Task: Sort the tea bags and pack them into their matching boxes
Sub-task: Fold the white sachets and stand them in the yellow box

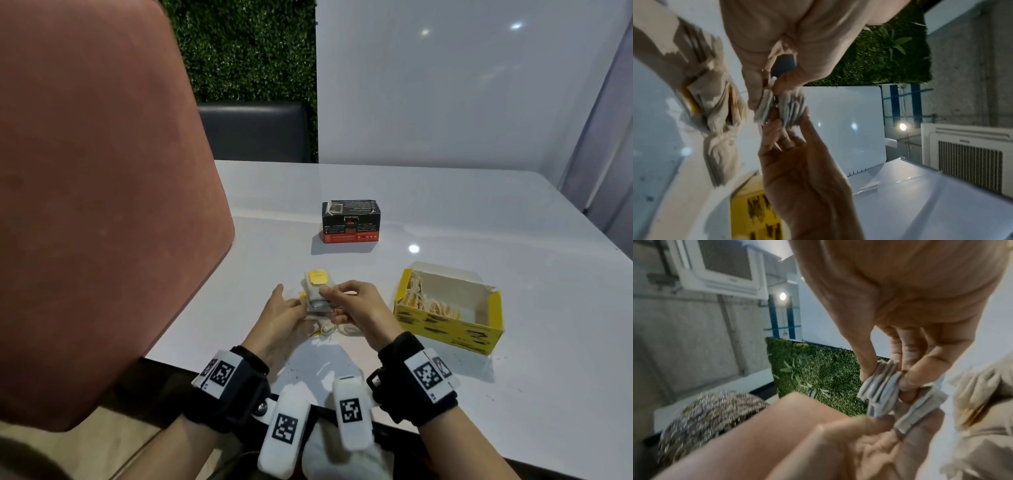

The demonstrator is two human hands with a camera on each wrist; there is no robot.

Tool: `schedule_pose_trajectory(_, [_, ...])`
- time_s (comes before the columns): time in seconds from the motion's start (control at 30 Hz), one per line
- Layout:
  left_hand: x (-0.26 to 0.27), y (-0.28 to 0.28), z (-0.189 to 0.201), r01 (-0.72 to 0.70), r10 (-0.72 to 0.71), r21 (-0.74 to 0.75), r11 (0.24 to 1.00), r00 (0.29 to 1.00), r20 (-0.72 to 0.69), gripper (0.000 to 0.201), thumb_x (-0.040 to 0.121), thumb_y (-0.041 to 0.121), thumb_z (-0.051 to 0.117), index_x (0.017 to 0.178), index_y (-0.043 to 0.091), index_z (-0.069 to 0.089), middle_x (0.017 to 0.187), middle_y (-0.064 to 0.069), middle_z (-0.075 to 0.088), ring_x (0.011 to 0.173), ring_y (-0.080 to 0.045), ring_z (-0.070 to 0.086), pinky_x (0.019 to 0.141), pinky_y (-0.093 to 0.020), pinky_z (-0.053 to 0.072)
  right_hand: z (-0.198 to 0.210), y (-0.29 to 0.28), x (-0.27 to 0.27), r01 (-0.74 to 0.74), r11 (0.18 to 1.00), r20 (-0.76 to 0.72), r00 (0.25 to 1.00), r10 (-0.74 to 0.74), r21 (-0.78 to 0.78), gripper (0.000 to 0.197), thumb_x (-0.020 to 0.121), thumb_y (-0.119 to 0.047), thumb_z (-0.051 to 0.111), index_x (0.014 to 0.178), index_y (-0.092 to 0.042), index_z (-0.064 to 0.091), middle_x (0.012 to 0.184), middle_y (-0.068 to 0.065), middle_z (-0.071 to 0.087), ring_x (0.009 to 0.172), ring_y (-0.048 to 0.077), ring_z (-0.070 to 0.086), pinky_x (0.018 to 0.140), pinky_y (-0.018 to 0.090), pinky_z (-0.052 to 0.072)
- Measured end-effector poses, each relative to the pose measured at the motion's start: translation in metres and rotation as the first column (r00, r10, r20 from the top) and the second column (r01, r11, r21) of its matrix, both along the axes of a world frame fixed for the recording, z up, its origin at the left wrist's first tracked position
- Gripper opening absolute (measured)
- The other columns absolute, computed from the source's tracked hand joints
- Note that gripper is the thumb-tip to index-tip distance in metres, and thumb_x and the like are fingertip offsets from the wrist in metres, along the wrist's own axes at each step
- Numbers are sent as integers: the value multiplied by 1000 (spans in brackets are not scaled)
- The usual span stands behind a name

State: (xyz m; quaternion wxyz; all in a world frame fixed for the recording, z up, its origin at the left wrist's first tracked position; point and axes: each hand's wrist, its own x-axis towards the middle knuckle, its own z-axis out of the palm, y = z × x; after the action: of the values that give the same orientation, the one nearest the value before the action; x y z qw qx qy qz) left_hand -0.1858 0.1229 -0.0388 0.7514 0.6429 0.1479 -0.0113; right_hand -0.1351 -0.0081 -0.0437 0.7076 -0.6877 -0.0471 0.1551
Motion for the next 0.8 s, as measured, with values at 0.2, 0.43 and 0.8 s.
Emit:
schedule_pose_trajectory(0.2, [5,-1,0,-29,4,-297,954,996,-86,27,90,1,36,103,-8,58,98,-27,60,81,-33,61,88,-43,50,-7,8,-1,24,989,44,999,-18,-147,25,78,-24,74,78,-10,53,84,19,68,56,23,60,66,40,56])
schedule_pose_trajectory(0.43, [7,-4,1,-2,-21,-378,926,998,-58,24,96,1,37,105,-13,55,96,-24,62,75,-25,68,70,-35,60,-8,13,-2,48,939,147,989,3,-340,29,77,-34,71,62,-18,51,71,13,68,70,31,67,79,50,54])
schedule_pose_trajectory(0.8, [9,0,6,7,-32,-377,926,998,-59,26,97,2,36,110,-12,54,90,-20,63,66,-20,67,56,-27,56,12,-2,0,29,752,532,724,439,-658,39,81,-14,69,118,-19,58,116,5,50,97,20,55,85,32,49])
